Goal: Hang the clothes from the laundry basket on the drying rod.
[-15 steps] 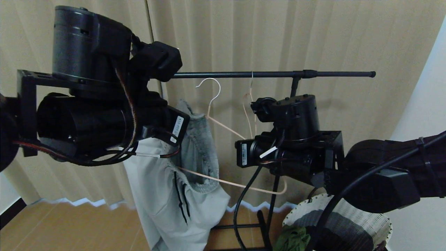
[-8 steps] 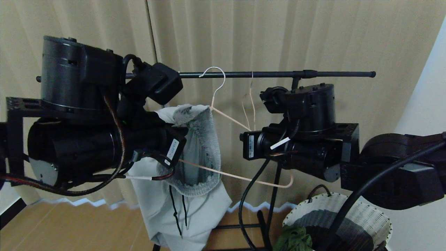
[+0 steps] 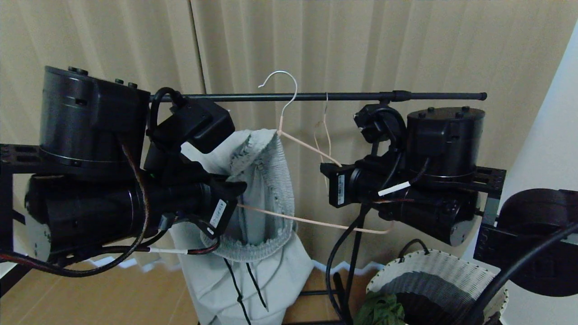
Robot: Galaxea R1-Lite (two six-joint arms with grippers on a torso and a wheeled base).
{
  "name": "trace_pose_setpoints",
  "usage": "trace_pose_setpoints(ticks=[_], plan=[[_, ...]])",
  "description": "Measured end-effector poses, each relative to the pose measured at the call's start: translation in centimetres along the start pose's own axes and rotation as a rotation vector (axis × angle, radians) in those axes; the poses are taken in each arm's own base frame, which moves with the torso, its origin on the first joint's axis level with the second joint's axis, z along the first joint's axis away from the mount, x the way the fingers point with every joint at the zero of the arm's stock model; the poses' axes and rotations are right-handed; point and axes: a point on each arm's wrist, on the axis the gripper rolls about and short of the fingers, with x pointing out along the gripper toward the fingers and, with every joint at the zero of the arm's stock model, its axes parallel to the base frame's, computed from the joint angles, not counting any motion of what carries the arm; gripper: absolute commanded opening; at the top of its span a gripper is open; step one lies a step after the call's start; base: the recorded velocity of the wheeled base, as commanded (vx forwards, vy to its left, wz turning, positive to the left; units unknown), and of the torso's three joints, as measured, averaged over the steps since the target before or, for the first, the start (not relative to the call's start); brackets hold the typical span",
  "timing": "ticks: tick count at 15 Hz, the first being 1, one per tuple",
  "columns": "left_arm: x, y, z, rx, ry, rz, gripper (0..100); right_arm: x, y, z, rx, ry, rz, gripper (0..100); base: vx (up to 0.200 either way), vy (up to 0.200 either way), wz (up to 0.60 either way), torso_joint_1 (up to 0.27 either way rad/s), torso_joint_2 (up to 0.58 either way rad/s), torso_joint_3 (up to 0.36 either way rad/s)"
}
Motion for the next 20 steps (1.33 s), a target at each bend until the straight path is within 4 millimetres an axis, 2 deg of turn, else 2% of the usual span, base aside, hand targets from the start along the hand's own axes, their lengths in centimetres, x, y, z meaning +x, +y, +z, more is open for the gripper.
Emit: trace_pose_setpoints(ticks=[7,11,13,15,20], plan=[[-0.1,-0.9,-0.1,0.008,-0.056,-0.046,100,-1.2,-0.6,-1.7,-0.087,-0.058,0.010,0,0.000,0.000,0.00,0.000,0.00,0.000],[-2.0,-1.0,-1.1,0.008,-0.096,-0.095,100,-1.9,-1.6,-1.4,-0.094,-0.066,-0.016,0,0.000,0.000,0.00,0.000,0.00,0.000],[-3.3,-0.6,-1.3,0.011,-0.122,-0.082,100,-2.5,-2.4,-1.4,-0.095,-0.066,-0.029,0,0.000,0.000,0.00,0.000,0.00,0.000],[-4.2,0.2,-1.3,0.084,-0.145,-0.041,100,-3.4,-3.1,-1.5,-0.107,-0.062,-0.007,0,0.000,0.000,0.00,0.000,0.00,0.000],[-5.0,1.5,-0.3,0.232,-0.200,0.028,100,-5.2,-4.6,-1.6,-0.138,-0.086,0.030,0,0.000,0.000,0.00,0.000,0.00,0.000]])
